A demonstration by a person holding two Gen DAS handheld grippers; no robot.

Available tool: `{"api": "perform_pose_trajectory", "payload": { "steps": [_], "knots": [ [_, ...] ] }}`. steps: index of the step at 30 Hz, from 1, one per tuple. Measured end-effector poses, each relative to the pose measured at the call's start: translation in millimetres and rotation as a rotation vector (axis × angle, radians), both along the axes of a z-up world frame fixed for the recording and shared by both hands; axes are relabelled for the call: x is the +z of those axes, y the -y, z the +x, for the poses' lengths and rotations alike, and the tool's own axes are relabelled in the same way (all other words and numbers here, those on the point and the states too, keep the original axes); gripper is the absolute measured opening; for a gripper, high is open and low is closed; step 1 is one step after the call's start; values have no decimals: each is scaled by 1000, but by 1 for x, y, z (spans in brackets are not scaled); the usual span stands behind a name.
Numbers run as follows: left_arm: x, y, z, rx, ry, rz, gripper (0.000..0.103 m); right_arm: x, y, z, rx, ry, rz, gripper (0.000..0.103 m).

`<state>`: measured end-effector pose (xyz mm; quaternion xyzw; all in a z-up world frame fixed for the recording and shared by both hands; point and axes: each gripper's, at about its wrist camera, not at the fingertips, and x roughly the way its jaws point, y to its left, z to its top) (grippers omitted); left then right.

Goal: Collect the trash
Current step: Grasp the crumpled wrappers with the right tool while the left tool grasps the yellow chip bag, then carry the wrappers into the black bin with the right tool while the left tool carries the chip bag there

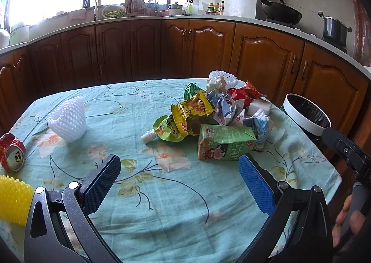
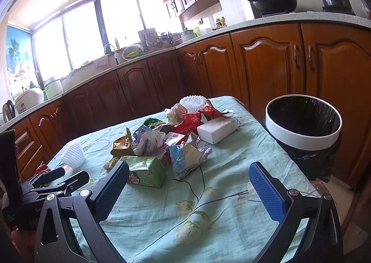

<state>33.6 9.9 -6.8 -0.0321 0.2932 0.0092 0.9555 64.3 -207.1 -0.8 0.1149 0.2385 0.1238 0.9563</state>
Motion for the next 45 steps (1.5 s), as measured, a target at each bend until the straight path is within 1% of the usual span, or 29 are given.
{"api": "perform_pose_trajectory", "payload": {
  "steps": [4, 9, 12, 16, 22, 23, 24, 25, 26, 27, 28, 29, 30, 31, 32, 33, 35, 38, 45],
  "knots": [
    [1, -7, 16, 2, -22, 9, 103, -2, -2, 16, 18, -46, 12, 102],
    [4, -14, 42, -5, -54, 11, 99, -8, -5, 43, 39, -118, 29, 89],
    [4, -13, 58, -21, -71, 22, 93, -13, -5, 59, 44, -164, 49, 82],
    [2, -11, 80, -45, -100, 38, 90, -22, -9, 76, 54, -211, 64, 77],
    [-10, -9, 103, -69, -162, 51, 77, -35, -15, 97, 74, -272, 76, 69],
    [-13, -9, 106, -73, -172, 50, 73, -37, -15, 101, 76, -279, 78, 67],
    [-17, -9, 108, -77, -183, 47, 67, -39, -16, 104, 80, -288, 81, 63],
    [-19, -10, 111, -80, -195, 42, 64, -41, -18, 107, 85, -297, 83, 60],
    [-22, -11, 113, -84, -207, 33, 57, -43, -19, 110, 88, -303, 84, 51],
    [-24, -11, 117, -88, -217, 21, 48, -44, -20, 112, 92, -309, 86, 41],
    [-26, -12, 120, -92, -226, 7, 44, -45, -21, 114, 98, -313, 89, 35],
    [-27, -14, 123, -95, -232, -7, 36, -46, -22, 115, 102, -314, 90, 26],
    [-27, -15, 124, -99, -235, -18, 28, -45, -23, 114, 103, -311, 89, 25],
    [-26, -16, 124, -99, -235, -22, 25, -44, -23, 113, 105, -303, 89, 25],
    [-26, -17, 124, -101, -232, -25, 20, -43, -23, 112, 110, -295, 92, 24],
    [-24, -17, 123, -105, -226, -26, 12, -42, -23, 110, 114, -290, 95, 23],
    [-21, -17, 121, -111, -215, -28, 4, -38, -22, 108, 122, -279, 96, 22],
    [-11, -14, 115, -107, -183, -21, 2, -30, -19, 103, 130, -259, 103, 21],
    [17, -6, 107, -121, -114, -43, 2, -13, 7, 92, 106, -216, 129, 21]
  ]
}}
